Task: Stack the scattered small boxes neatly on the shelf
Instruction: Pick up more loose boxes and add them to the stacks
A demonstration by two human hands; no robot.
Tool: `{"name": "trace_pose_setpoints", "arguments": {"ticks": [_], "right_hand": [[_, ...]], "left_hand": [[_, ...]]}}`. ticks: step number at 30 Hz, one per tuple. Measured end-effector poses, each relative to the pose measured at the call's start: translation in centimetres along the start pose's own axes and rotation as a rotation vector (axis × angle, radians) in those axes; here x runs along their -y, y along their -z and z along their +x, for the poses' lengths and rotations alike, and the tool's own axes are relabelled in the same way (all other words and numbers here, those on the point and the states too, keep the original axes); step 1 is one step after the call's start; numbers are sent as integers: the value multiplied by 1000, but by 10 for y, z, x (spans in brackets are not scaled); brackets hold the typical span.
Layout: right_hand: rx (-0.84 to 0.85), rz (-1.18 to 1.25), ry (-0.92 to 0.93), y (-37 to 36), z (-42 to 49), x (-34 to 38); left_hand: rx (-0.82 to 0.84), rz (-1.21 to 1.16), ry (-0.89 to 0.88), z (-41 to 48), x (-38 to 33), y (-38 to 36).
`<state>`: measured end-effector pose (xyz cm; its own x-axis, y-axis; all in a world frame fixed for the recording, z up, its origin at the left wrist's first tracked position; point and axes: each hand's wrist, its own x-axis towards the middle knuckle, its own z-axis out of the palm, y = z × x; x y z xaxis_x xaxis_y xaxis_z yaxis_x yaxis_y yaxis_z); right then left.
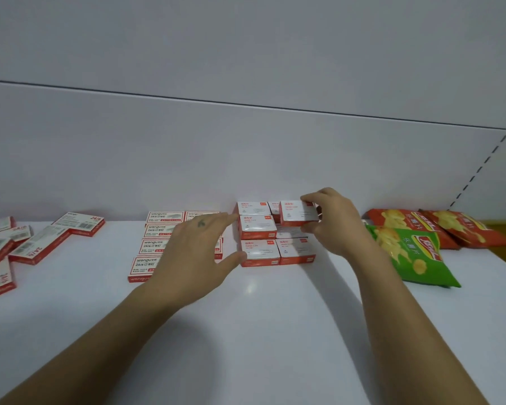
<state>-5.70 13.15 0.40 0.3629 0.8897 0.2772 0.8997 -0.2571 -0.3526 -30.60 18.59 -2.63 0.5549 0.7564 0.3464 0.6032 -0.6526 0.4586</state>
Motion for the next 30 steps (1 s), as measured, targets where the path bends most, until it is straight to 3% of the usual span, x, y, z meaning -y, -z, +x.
{"name": "trace_pose_setpoints", "arguments": {"ticks": [9,15,30], "right_hand": [[45,116,-90,-12,-9,-12],[61,132,-27,-21,-11,-9],[-34,107,-79,-37,-13,-8]], "left_hand": [[42,96,-2,0,5,-5],[46,108,-33,0,6,-7],[33,173,-79,0,6,-11]]}}
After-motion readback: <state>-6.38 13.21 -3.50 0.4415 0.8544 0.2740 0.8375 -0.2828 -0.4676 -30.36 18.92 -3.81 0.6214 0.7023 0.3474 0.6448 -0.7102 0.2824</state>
